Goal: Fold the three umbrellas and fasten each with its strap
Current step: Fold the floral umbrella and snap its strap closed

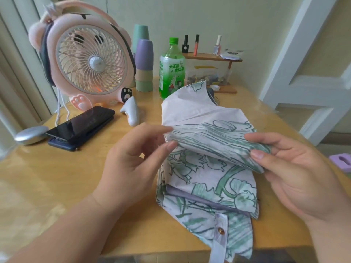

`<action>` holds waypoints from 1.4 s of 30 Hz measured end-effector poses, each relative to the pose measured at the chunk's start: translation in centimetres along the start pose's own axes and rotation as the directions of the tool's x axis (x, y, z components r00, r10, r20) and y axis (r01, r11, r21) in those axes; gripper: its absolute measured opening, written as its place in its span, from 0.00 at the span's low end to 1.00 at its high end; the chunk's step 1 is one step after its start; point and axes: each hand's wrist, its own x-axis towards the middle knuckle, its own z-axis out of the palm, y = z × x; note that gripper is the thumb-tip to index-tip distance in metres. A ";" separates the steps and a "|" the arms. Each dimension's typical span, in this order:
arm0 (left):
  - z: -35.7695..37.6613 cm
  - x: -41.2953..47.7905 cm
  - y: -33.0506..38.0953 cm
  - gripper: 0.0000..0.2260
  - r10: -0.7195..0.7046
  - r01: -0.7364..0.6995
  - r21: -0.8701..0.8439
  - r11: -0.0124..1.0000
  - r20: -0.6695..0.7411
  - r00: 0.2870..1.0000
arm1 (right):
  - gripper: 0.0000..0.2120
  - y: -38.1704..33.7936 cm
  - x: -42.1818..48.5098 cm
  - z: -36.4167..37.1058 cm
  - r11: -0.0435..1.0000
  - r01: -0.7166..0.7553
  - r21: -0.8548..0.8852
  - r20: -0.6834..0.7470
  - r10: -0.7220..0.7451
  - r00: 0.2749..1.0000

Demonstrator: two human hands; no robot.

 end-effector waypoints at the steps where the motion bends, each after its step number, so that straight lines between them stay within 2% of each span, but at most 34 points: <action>1: 0.0 0.0 0.1 0.08 -0.053 0.052 -0.064 0.997 -0.023 0.998 | 0.31 0.0 0.0 0.0 1.000 0.001 0.000 -0.003 -0.001 1.000; 7: 0.1 0.3 0.9 0.14 -0.254 0.242 -0.271 0.932 -0.011 0.967 | 0.28 0.2 -0.1 0.4 0.999 0.016 0.052 0.009 -0.017 1.000; 10: -0.2 0.7 0.8 0.20 -0.357 0.360 -0.419 0.834 0.088 0.930 | 0.28 0.3 -0.2 0.5 0.998 0.010 0.056 0.004 -0.010 1.000; 13: -0.6 0.8 0.5 0.21 -0.328 0.406 -0.540 0.737 0.239 0.914 | 0.27 0.4 -0.3 0.4 0.997 0.005 0.076 -0.005 -0.005 1.000; 16: -0.3 0.6 0.3 0.20 -0.322 0.424 -0.504 0.752 0.280 0.904 | 0.26 0.6 -0.2 0.3 0.996 0.010 0.083 -0.002 -0.010 1.000; 19: -0.1 0.6 0.8 0.15 -0.334 0.390 -0.441 0.808 0.202 0.921 | 0.25 0.7 -0.3 0.3 0.997 0.013 0.080 -0.012 -0.012 1.000; 23: -0.5 0.7 1.1 0.08 -0.354 0.365 -0.430 0.826 0.108 0.929 | 0.28 0.6 -0.6 0.3 0.999 0.018 0.050 -0.071 -0.014 0.997; 26: -0.7 0.7 1.2 0.09 -0.351 0.347 -0.432 0.832 0.075 0.933 | 0.32 1.0 -1.0 0.3 1.000 0.009 -0.028 -0.103 -0.012 0.995; 29: -0.9 0.7 1.3 0.10 -0.357 0.367 -0.478 0.798 0.115 0.927 | 0.33 1.2 -1.7 0.5 0.999 0.002 -0.042 -0.105 -0.006 0.994; 32: -0.8 0.9 1.1 0.12 -0.493 0.528 -0.473 0.706 0.207 0.845 | 0.32 1.3 -2.0 0.7 0.999 0.000 -0.052 -0.090 -0.005 0.996; 35: -0.5 1.1 1.1 0.24 -0.631 0.676 -0.389 0.626 0.256 0.732 | 0.30 1.4 -2.2 0.8 0.996 0.001 -0.087 -0.082 -0.008 0.997; 38: -0.8 1.2 1.0 0.30 -0.642 0.712 -0.413 0.568 0.320 0.697 | 0.30 1.3 -2.2 0.7 0.995 0.005 -0.100 -0.089 -0.014 0.996; 40: -0.9 1.2 0.9 0.27 -0.637 0.723 -0.437 0.535 0.353 0.685 | 0.30 1.1 -2.1 0.6 0.997 0.011 -0.082 -0.094 -0.018 0.995; 42: -0.9 1.2 0.8 0.25 -0.639 0.722 -0.424 0.547 0.346 0.687 | 0.30 1.0 -2.0 0.5 0.997 0.012 -0.080 -0.099 -0.020 0.995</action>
